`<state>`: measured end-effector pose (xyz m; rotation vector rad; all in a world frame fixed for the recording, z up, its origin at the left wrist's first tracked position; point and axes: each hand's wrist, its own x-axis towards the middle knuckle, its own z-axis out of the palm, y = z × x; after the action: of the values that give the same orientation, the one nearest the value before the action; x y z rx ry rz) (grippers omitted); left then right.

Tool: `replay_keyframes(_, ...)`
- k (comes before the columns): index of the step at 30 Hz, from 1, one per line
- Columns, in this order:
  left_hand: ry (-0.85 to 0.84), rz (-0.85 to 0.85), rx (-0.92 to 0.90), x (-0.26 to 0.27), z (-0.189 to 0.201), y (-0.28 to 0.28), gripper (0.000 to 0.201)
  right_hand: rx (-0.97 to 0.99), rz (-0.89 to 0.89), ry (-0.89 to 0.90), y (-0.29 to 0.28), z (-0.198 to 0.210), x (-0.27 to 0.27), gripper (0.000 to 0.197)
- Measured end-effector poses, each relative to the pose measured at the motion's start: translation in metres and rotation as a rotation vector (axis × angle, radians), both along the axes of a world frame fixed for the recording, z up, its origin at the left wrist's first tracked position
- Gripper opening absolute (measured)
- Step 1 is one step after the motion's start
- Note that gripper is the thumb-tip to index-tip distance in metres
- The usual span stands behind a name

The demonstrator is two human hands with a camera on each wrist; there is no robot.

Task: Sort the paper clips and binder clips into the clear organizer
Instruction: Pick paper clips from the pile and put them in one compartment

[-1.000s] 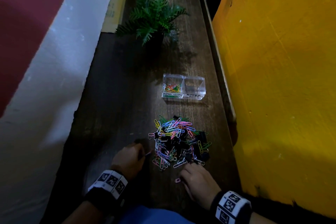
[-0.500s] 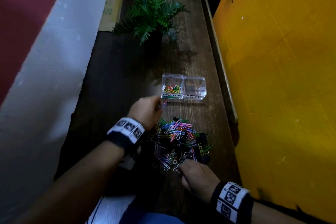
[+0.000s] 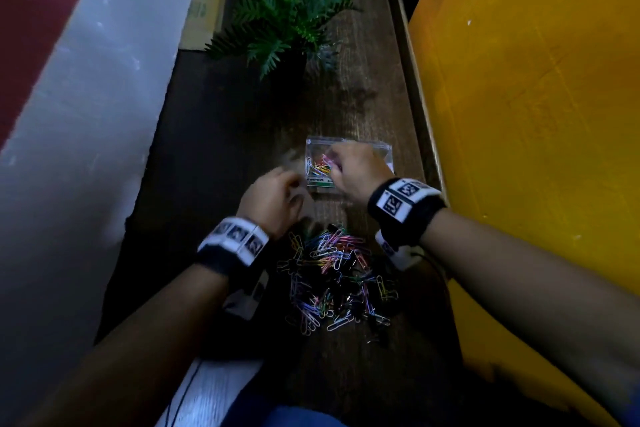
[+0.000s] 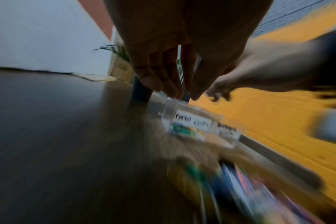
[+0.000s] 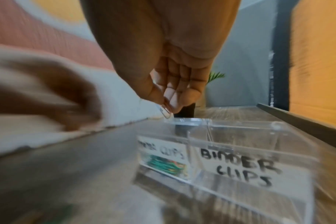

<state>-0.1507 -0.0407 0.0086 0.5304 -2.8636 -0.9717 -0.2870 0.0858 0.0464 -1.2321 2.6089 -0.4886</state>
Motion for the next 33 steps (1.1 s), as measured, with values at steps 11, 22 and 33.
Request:
replay_keyframes(11,0.056,-0.257,0.024,0.156,-0.052,0.078,0.026,-0.164,0.115,0.073,0.052,-0.029,0.061,0.021)
replay_keyframes(22,-0.053,-0.288,-0.163,0.131,-0.047,0.078,0.018,0.135,0.255,0.016,0.180,-0.067,0.180,0.054)
replay_keyframes(33,-0.084,-0.184,0.054,0.170,-0.032,0.079,0.018,0.171,0.272,0.089,0.179,-0.065,0.192,0.030)
